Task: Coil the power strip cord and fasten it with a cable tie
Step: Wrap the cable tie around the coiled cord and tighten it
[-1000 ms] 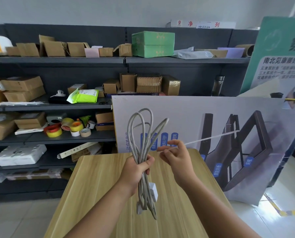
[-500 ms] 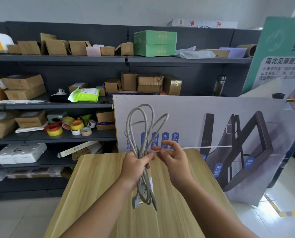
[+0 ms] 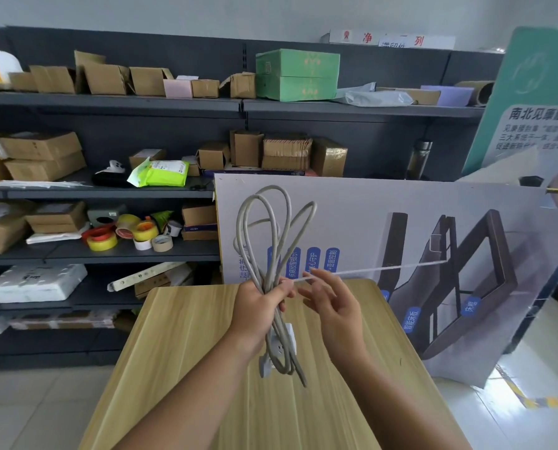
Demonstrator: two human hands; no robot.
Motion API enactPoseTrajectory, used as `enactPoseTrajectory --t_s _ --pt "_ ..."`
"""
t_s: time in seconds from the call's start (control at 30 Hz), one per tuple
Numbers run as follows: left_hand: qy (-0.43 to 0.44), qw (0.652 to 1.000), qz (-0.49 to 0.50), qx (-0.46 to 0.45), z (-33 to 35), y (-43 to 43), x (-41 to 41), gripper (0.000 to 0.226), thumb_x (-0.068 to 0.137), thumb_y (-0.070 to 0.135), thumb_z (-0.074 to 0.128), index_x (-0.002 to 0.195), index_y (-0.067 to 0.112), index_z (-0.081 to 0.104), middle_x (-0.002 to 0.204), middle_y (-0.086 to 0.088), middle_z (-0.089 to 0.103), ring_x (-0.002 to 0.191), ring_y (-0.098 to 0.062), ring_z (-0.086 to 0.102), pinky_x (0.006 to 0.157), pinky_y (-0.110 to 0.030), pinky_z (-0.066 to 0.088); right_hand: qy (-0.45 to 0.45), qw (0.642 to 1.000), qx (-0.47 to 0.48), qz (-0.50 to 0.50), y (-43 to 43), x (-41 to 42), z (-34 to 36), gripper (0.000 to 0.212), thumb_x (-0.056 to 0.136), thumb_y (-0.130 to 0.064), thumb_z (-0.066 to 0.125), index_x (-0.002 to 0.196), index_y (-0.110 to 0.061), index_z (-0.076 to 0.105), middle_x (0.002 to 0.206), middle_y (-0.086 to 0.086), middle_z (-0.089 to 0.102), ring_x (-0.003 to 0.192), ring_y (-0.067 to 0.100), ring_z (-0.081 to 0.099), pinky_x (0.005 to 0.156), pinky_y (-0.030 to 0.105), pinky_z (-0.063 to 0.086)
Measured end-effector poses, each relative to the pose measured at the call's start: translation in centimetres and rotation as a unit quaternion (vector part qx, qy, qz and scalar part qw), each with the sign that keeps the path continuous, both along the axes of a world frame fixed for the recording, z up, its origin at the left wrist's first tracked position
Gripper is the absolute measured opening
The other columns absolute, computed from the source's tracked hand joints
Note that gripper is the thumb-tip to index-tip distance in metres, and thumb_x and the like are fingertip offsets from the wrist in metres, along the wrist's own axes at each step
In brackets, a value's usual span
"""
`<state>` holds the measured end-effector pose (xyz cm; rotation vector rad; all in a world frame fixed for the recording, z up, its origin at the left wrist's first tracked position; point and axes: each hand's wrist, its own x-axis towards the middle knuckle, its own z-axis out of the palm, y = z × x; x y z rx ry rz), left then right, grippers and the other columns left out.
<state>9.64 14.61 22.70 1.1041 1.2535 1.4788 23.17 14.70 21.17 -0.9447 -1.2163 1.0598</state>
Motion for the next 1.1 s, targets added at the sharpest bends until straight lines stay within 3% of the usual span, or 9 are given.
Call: enactPoseTrajectory --t_s 0.1,0.2,0.4,0.5,0.63,0.77,0.83,1.0,1.1 --pt "0.004 1.000 -0.002 0.003 0.4 0.5 -1.0 0.016 0.087 0.013 0.067 0.071 0.014 0.069 0.067 -0.005 0.070 0.053 -0.016 0.053 0.063 -0.036 0.048 -0.019 1.000 -0.020 -0.013 -0.1 1.4 -1.0 0.019 0.098 -0.014 0.053 0.094 -0.012 0.072 0.074 0.009 0.070 0.066 0.026 0.065 0.063 0.035 0.056" --pt "0.026 0.999 -0.021 0.006 0.6 0.7 -1.5 0.018 0.088 0.012 0.066 0.070 0.013 0.070 0.066 -0.003 0.069 0.051 -0.014 0.053 0.063 -0.034 0.048 0.087 0.989 -0.113 0.046 0.8 2.0 -0.4 0.023 0.100 -0.024 0.050 0.113 -0.013 0.065 0.067 0.008 0.061 0.054 0.021 0.052 0.052 0.030 0.044" --pt "0.032 0.997 -0.065 0.009 0.6 0.6 -1.3 0.018 0.088 0.010 0.066 0.070 0.013 0.069 0.064 -0.003 0.066 0.052 -0.015 0.051 0.062 -0.032 0.047 0.187 0.967 -0.160 0.069 2.6 2.2 1.5 0.018 0.098 -0.019 0.053 0.107 -0.005 0.062 0.075 0.009 0.065 0.055 0.014 0.055 0.049 0.022 0.046" --pt "-0.005 0.995 -0.095 0.010 0.5 0.6 -1.4 0.005 0.088 0.008 0.066 0.087 0.007 0.071 0.061 -0.005 0.059 0.054 -0.015 0.050 0.057 -0.028 0.044 0.205 0.966 -0.151 0.039 2.9 2.2 1.2 0.017 0.101 -0.014 0.049 0.096 -0.004 0.062 0.073 0.008 0.068 0.055 0.013 0.058 0.051 0.020 0.048" --pt "-0.006 0.992 -0.126 0.011 0.2 0.6 -1.7 0.042 0.087 0.009 0.068 0.110 -0.018 0.047 0.058 -0.006 0.050 0.053 -0.014 0.050 0.053 -0.026 0.045 0.209 0.966 -0.148 0.025 3.1 2.1 0.7 0.020 0.101 -0.013 0.047 0.096 -0.003 0.064 0.078 0.008 0.072 0.062 0.014 0.061 0.055 0.021 0.049" --pt "-0.028 0.986 -0.160 0.016 0.6 0.4 -1.0 0.045 0.086 0.003 0.067 0.124 -0.010 0.046 0.058 -0.004 0.048 0.053 -0.013 0.050 0.050 -0.023 0.043 0.202 0.963 -0.152 0.097 2.9 0.9 0.9 0.024 0.102 -0.015 0.044 0.097 -0.005 0.065 0.083 0.008 0.074 0.068 0.014 0.063 0.060 0.025 0.046" --pt "-0.050 0.985 -0.161 0.015 0.8 0.5 -0.6 0.033 0.085 0.000 0.067 0.115 0.007 0.054 0.058 -0.002 0.048 0.053 -0.013 0.049 0.049 -0.023 0.042 0.217 0.954 -0.157 0.131 2.9 0.5 1.2 0.025 0.102 -0.016 0.043 0.098 -0.005 0.065 0.084 0.007 0.074 0.070 0.016 0.064 0.061 0.026 0.047" --pt "-0.098 0.984 -0.151 -0.017 0.2 0.6 -0.8 0.019 0.083 0.006 0.070 0.091 0.009 0.053 0.057 -0.002 0.049 0.051 -0.013 0.048 0.049 -0.021 0.041 0.249 0.949 -0.151 0.117 3.5 0.6 1.3 0.023 0.102 -0.015 0.044 0.101 -0.005 0.065 0.085 0.008 0.074 0.068 0.014 0.063 0.055 0.022 0.049" --pt "-0.101 0.977 -0.189 -0.017 -0.1 0.4 -0.9 0.017 0.080 0.011 0.074 0.091 0.011 0.060 0.059 -0.004 0.049 0.052 -0.014 0.047 0.049 -0.021 0.041 0.215 0.949 -0.180 0.148 3.7 0.3 0.7 0.026 0.101 -0.017 0.046 0.104 -0.002 0.066 0.090 0.011 0.074 0.070 0.018 0.064 0.058 0.026 0.048"
